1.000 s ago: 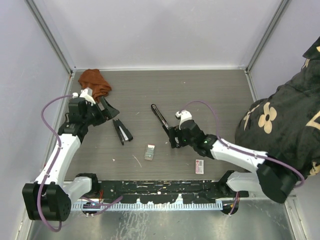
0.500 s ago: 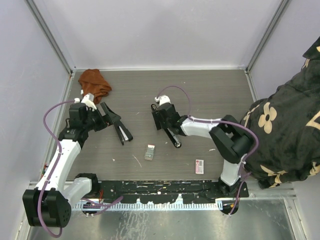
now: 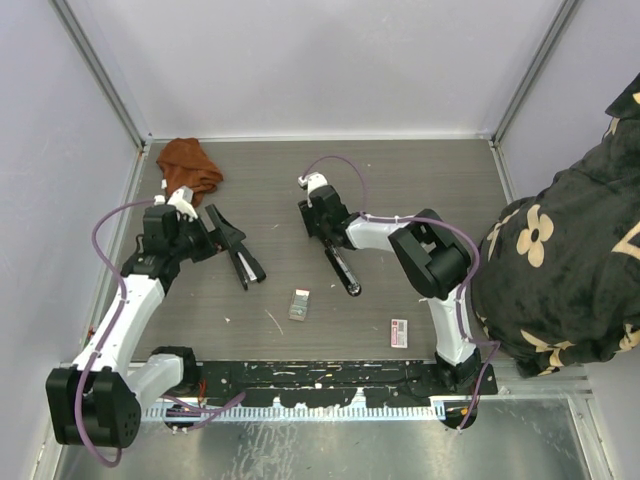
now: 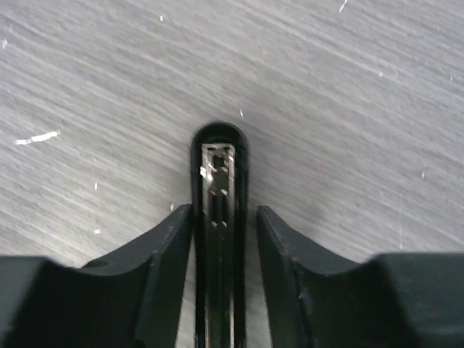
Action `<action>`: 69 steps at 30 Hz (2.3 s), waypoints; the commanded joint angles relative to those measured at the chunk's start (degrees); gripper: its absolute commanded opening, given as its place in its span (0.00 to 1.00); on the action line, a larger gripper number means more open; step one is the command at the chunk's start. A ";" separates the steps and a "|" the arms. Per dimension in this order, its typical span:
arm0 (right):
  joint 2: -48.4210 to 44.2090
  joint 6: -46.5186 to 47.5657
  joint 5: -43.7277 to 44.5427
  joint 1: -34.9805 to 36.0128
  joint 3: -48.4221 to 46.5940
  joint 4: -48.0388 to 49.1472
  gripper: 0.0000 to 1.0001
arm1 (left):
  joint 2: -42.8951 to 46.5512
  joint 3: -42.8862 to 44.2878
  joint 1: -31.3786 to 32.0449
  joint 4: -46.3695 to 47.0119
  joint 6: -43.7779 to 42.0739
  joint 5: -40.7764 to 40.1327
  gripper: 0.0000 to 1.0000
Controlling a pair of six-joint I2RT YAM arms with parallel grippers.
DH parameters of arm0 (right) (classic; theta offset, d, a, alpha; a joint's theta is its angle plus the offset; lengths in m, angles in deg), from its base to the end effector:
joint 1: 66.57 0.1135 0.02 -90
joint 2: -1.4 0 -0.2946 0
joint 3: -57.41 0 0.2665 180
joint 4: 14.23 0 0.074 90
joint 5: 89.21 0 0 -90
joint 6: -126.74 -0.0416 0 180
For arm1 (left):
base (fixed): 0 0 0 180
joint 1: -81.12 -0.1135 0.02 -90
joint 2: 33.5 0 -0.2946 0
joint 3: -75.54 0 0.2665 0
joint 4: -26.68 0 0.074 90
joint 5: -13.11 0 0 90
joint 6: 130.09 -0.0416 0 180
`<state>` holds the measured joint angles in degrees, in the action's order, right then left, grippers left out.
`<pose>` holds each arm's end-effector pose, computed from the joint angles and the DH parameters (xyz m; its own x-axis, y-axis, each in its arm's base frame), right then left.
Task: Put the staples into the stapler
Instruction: Close the stapler at the center of the board.
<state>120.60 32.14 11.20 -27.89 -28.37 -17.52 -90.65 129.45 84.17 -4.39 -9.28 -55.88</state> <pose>0.3781 0.2930 0.1552 -0.5054 -0.3035 -0.8078 -0.4626 0.8855 -0.0434 0.2184 -0.0266 0.2823 -0.6603 -0.4436 -0.6059 0.0084 0.8025 -0.5966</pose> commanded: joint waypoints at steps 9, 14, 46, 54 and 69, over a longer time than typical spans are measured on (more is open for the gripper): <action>-3.93 2.84 -9.07 -0.77 2.41 16.69 0.01 | -10.57 4.72 5.46 12.46 1.12 1.97 0.86; -9.09 2.05 -15.40 -0.73 9.29 27.65 0.01 | -17.76 6.68 6.38 19.31 3.52 2.83 0.85; -15.44 -1.29 -23.77 -0.58 19.76 40.78 0.01 | -41.66 22.57 17.24 23.45 1.68 6.80 0.63; -15.95 -1.67 -22.58 -0.55 20.11 40.77 0.01 | -41.74 23.73 20.02 19.06 -1.98 2.27 0.37; -33.87 -4.09 -17.86 -0.38 37.25 34.95 0.86 | -31.50 21.24 27.28 14.19 -20.33 -13.18 0.14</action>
<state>95.42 30.09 -9.30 -28.55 3.59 17.73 -126.93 151.13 109.39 11.63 -20.76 -62.46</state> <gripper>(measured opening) 0.852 0.345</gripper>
